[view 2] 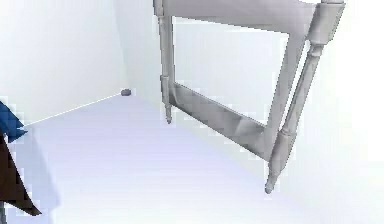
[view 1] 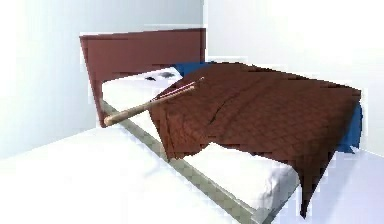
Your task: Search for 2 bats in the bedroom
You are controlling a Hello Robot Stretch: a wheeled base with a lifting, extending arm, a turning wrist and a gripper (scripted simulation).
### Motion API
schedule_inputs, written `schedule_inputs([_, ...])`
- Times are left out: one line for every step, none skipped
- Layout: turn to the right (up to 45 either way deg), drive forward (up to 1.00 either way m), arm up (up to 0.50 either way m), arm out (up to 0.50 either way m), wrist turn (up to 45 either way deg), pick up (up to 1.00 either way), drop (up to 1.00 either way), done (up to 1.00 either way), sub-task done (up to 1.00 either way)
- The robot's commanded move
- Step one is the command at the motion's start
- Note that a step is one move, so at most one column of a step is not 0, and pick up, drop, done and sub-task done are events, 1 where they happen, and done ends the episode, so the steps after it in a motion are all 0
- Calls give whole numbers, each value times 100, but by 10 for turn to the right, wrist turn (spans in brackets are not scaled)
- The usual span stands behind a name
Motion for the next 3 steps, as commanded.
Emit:
schedule_inputs([0, 45, 0, 0, 0, 0, 0, 0, 0])
schedule_inputs([-450, 0, 0, 0, 0, 0, 0, 0, 0])
schedule_inputs([-60, 0, 0, 0, 0, 0, 0, 0, 0])
